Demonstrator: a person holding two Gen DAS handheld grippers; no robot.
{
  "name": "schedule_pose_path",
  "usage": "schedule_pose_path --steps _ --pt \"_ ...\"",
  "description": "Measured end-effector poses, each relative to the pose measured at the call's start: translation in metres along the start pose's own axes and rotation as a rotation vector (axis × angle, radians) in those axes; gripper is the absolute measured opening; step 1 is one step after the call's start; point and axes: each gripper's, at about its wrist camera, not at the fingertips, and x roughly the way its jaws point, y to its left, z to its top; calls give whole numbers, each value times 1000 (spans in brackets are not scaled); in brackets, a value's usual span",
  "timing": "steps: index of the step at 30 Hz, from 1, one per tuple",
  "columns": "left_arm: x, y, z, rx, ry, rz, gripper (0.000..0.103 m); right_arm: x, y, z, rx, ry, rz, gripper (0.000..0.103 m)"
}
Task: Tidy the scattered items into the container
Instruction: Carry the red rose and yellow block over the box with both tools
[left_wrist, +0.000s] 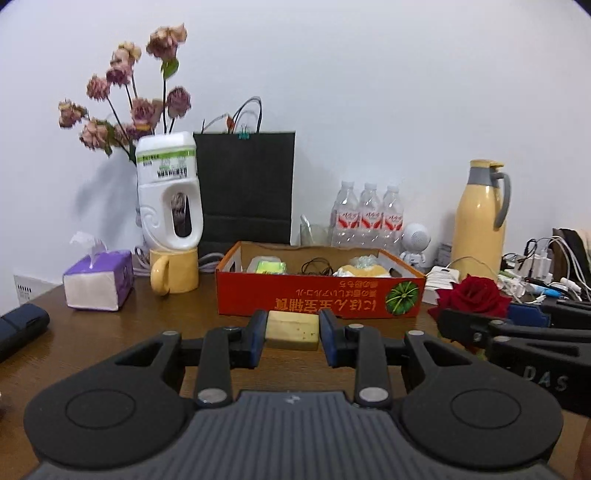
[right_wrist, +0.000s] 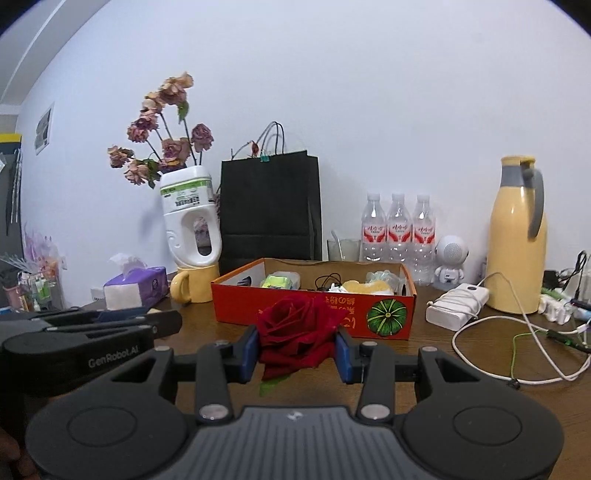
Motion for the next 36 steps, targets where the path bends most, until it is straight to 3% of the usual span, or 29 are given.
schedule_pose_path --steps 10,16,21,27,36 --pt "-37 0 -3 -2 -70 5 31 -33 9 -7 -4 -64 -33 41" --pt "-28 1 -1 -4 -63 8 31 -28 9 -7 1 -56 -20 41" --pt "0 1 14 1 -74 0 31 -9 2 6 3 -68 -14 41" --pt "59 3 50 -9 -109 -8 32 46 -14 38 -12 -78 -14 41" --pt "145 10 90 -27 -54 5 31 142 -64 82 113 13 -10 41"
